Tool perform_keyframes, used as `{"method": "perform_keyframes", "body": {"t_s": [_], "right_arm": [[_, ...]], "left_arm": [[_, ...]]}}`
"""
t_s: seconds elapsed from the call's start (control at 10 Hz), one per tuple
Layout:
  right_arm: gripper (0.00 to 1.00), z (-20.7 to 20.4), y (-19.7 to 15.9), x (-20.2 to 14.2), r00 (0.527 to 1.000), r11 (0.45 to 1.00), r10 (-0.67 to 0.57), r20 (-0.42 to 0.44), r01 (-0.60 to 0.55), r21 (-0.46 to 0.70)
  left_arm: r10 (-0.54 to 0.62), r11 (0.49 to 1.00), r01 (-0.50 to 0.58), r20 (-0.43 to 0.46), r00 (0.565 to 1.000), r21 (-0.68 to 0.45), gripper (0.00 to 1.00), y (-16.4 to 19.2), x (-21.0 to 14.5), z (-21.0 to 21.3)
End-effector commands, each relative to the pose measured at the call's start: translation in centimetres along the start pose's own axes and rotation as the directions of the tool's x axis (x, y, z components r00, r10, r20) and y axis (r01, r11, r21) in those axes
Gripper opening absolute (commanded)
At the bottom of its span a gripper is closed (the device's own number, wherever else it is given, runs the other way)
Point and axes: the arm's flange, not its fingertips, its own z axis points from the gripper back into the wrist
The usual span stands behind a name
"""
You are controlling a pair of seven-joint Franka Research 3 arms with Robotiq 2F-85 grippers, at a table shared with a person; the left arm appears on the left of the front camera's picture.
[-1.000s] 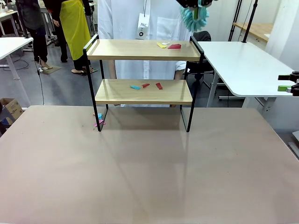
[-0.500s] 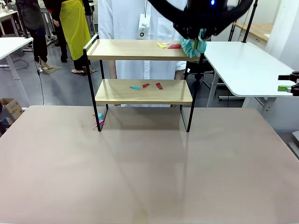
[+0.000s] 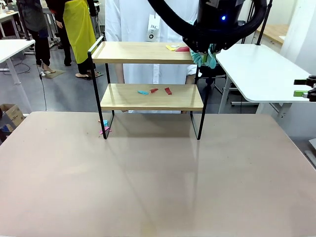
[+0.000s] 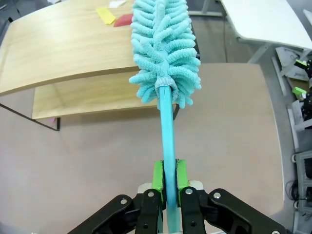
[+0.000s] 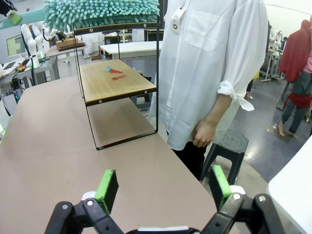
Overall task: Clean the shelf.
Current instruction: Clean the specific section of the Shelf indicated by the human with the Duster.
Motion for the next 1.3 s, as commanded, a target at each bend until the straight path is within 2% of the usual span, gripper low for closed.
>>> {"method": "perform_keyframes", "body": {"t_s": [0.0,0.1,0.2,0.4,0.8,1.2], "right_arm": [[1.00,-0.2,0.1,0.7,1.000,1.000,-0.013,-0.023,0.013,-0.009],[1.00,-0.2,0.1,0.7,1.000,1.000,-0.013,-0.023,0.013,-0.009],[1.00,-0.2,0.1,0.7,1.000,1.000,-0.013,-0.023,0.013,-0.009],[1.00,-0.2,0.1,0.7,1.000,1.000,-0.013,-0.023,0.013,-0.009],[1.00,-0.2,0.1,0.7,1.000,1.000,-0.013,-0.023,0.013,-0.009],[1.00,-0.2,0.1,0.7,1.000,1.000,-0.013,-0.023,0.013,-0.009]], "left_arm": [[0.000,1.000,0.000,-0.001,1.000,0.003,0.13,0.1,0.0,-0.2],[-0.010,1.000,0.011,-0.067,0.998,0.018,0.13,1.5,0.8,-0.8],[0.013,0.998,-0.009,-0.058,0.998,0.062,0.13,2.6,1.2,-1.2],[0.017,0.998,-0.011,-0.095,0.995,0.057,0.13,4.5,1.6,-1.7],[0.092,0.994,-0.083,-0.140,0.986,0.068,0.13,9.8,2.5,-2.4],[0.117,0.988,-0.101,-0.133,0.984,0.120,0.13,14.8,3.7,-2.1]]}}
